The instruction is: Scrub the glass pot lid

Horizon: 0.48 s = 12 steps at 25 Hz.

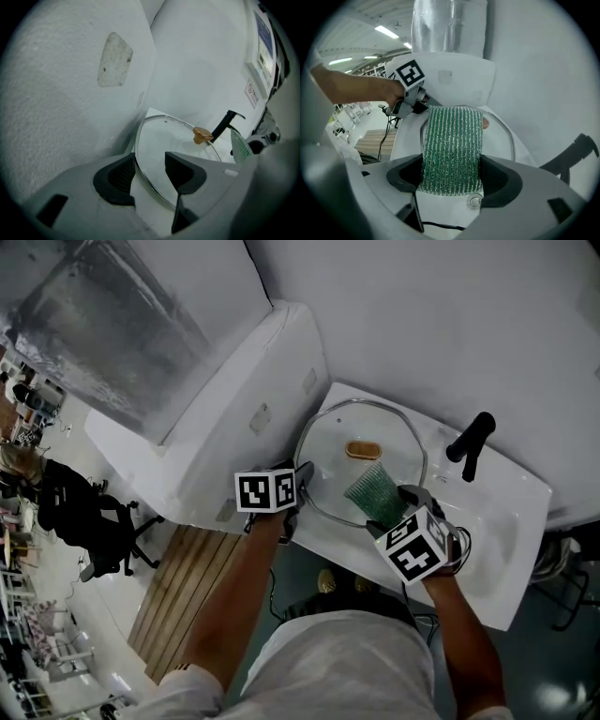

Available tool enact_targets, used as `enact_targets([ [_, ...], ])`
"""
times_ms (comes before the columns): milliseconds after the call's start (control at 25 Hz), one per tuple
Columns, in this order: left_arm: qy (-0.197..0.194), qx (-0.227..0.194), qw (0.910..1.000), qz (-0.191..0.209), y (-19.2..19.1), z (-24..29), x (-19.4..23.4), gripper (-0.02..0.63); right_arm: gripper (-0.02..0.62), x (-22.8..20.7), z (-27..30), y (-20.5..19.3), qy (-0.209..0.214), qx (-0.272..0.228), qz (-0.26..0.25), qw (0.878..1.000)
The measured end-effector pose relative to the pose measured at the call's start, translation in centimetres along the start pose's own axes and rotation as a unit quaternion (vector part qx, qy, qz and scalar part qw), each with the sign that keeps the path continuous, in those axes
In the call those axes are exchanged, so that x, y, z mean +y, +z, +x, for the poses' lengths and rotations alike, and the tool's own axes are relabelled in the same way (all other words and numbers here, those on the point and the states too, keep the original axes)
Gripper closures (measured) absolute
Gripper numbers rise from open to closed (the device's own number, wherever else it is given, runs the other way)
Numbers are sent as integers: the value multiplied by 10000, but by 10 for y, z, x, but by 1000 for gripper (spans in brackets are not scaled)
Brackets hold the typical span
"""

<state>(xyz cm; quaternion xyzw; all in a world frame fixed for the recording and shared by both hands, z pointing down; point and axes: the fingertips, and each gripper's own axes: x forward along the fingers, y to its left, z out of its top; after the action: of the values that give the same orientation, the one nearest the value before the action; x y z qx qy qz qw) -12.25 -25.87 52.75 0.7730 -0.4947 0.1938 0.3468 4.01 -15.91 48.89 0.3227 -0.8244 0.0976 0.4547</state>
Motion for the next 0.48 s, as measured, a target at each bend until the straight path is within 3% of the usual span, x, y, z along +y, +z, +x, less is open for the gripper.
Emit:
enact_targets([
  [320, 8, -9, 10000, 14, 0, 0, 0, 396, 247, 32, 30, 0, -175, 504, -821, 9952],
  [480, -3, -16, 10000, 31, 1, 0, -1, 396, 247, 34, 39, -7, -166, 615, -887, 9940],
])
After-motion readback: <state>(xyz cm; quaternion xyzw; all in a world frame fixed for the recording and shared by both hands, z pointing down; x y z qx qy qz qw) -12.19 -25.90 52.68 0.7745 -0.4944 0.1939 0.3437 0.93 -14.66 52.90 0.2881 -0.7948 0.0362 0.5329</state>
